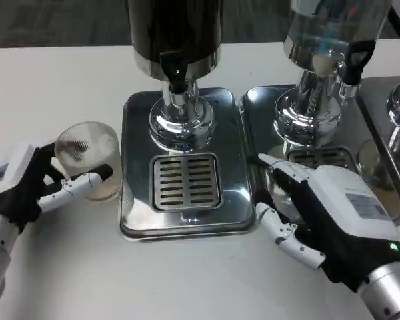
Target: Grasp the cup under the faucet to collect the drink, then remove the cup.
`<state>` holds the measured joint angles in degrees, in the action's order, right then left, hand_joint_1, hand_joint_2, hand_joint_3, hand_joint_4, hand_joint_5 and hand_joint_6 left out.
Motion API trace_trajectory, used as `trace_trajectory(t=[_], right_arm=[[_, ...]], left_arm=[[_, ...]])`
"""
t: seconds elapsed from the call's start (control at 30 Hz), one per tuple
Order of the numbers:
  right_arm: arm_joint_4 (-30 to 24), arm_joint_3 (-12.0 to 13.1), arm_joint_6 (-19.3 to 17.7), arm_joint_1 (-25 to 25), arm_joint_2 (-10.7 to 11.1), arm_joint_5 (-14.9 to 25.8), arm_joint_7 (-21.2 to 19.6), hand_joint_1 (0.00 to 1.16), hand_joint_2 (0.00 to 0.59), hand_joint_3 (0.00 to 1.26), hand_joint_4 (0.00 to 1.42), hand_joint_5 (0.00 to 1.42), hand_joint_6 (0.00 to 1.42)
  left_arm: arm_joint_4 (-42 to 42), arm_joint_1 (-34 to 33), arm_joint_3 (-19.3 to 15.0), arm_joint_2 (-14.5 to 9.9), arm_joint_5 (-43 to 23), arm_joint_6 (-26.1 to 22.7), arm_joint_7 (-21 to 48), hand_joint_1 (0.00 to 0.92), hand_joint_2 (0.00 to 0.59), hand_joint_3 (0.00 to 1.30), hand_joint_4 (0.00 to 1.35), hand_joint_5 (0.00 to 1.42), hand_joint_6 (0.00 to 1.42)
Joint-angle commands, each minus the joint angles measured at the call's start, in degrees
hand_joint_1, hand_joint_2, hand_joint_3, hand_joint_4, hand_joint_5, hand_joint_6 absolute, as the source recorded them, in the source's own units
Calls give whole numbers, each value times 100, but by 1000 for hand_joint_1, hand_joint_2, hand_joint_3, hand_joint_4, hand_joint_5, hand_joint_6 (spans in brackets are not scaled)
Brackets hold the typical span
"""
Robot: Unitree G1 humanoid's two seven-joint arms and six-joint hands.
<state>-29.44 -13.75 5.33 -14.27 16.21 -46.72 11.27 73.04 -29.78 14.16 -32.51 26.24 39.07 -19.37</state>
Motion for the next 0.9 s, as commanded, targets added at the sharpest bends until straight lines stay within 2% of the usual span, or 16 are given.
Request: trace_trajectory(t=[0.03,0.27,0.9], right_arm=[[-42,39,20,19,26,99,57,48,484,165,172,156,149],[-6,29,12,57,35,158,73,45,485,158,174,156,148],[244,-79,-103,181,-8,250,-90,26,488,156,182,156,147]], left_arm=[[10,131,23,67,58,178,-135,135,200,457,472,744,1044],[-52,179,0,-12,109,296,-486,163,212,522,543,833,1130],[-197,453,-145,-406,99,702,-833,143,212,539,558,848,1149]])
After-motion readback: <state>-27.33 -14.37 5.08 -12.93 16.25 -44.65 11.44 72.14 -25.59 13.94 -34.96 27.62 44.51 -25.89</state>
